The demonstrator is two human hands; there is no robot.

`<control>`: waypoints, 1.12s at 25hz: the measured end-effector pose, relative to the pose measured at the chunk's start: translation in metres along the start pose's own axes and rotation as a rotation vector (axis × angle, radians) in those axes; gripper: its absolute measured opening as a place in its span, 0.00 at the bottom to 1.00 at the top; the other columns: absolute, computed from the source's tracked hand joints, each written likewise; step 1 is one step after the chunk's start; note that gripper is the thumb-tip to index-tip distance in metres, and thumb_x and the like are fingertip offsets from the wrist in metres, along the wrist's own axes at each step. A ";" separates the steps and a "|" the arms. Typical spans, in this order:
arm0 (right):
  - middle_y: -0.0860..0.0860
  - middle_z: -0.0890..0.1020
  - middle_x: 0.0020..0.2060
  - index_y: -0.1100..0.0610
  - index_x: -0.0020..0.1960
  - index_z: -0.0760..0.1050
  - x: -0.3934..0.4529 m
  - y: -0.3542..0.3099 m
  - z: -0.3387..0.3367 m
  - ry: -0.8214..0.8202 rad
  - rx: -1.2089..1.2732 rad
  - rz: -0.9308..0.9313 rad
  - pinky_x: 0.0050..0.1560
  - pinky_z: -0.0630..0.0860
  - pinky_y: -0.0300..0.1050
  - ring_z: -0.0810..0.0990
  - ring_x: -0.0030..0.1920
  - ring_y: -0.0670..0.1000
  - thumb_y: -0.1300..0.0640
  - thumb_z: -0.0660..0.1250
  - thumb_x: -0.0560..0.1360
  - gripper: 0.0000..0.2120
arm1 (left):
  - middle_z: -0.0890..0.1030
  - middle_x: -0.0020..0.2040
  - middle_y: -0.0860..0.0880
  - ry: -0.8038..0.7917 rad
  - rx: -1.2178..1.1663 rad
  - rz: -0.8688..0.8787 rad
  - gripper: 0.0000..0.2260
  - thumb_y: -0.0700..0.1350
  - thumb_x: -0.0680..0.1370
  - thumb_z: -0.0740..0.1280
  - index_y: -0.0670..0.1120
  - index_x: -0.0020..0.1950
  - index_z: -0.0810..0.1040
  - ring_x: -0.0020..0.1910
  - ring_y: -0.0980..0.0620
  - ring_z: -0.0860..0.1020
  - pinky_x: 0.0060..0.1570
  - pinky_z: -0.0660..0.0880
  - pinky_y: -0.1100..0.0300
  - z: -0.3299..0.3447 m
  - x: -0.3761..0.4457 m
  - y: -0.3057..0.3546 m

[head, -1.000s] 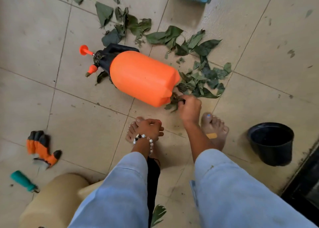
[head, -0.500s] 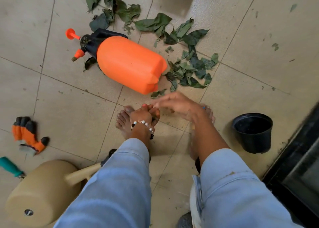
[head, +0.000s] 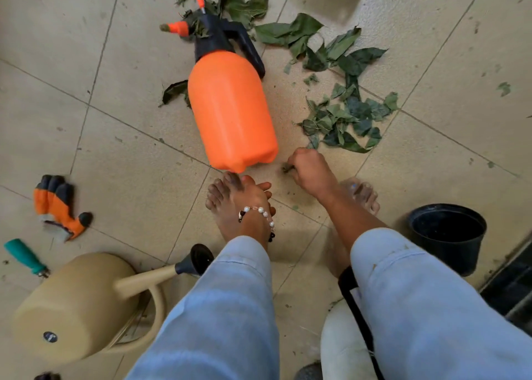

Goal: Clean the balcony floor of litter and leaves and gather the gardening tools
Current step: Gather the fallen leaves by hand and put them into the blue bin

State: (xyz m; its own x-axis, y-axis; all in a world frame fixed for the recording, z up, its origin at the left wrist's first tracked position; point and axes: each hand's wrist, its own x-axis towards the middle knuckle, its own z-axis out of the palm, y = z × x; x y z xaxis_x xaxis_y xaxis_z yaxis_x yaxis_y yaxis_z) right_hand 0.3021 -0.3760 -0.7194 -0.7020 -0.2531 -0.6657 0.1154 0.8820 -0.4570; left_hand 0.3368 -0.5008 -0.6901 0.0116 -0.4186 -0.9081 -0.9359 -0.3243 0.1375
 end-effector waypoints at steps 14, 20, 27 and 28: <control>0.57 0.73 0.63 0.57 0.67 0.73 -0.015 0.020 -0.059 0.292 0.112 0.091 0.61 0.73 0.46 0.72 0.62 0.57 0.66 0.66 0.75 0.21 | 0.64 0.20 0.52 -0.110 -0.116 -0.056 0.20 0.52 0.83 0.56 0.42 0.39 0.75 0.16 0.57 0.58 0.19 0.57 0.71 0.008 -0.055 0.023; 0.63 0.64 0.68 0.67 0.70 0.63 0.012 0.010 -0.028 0.125 -0.530 -0.143 0.52 0.76 0.50 0.65 0.66 0.62 0.71 0.60 0.76 0.23 | 0.68 0.24 0.48 -0.060 0.058 0.115 0.28 0.60 0.81 0.56 0.41 0.32 0.75 0.21 0.52 0.66 0.23 0.66 0.65 0.021 -0.048 0.031; 0.53 0.84 0.42 0.62 0.48 0.83 -0.011 -0.002 -0.064 0.277 0.811 0.092 0.45 0.77 0.32 0.81 0.41 0.44 0.65 0.74 0.69 0.08 | 0.76 0.33 0.44 -0.127 -0.020 0.081 0.20 0.51 0.84 0.56 0.41 0.39 0.74 0.24 0.53 0.67 0.22 0.65 0.65 0.032 -0.053 0.029; 0.53 0.84 0.41 0.62 0.47 0.83 -0.025 -0.007 -0.069 0.224 1.024 0.083 0.44 0.78 0.35 0.82 0.40 0.45 0.66 0.75 0.68 0.08 | 0.77 0.35 0.43 -0.135 -0.045 0.082 0.19 0.50 0.84 0.55 0.39 0.43 0.76 0.25 0.52 0.69 0.22 0.66 0.65 0.036 -0.059 0.029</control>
State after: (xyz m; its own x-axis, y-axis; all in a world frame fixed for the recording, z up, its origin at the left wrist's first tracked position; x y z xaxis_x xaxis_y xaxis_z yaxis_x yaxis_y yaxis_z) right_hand 0.2699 -0.3485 -0.6585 -0.7665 -0.0358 -0.6413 0.6349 0.1088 -0.7649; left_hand 0.2961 -0.4557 -0.6469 -0.1146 -0.3287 -0.9375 -0.9149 -0.3327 0.2285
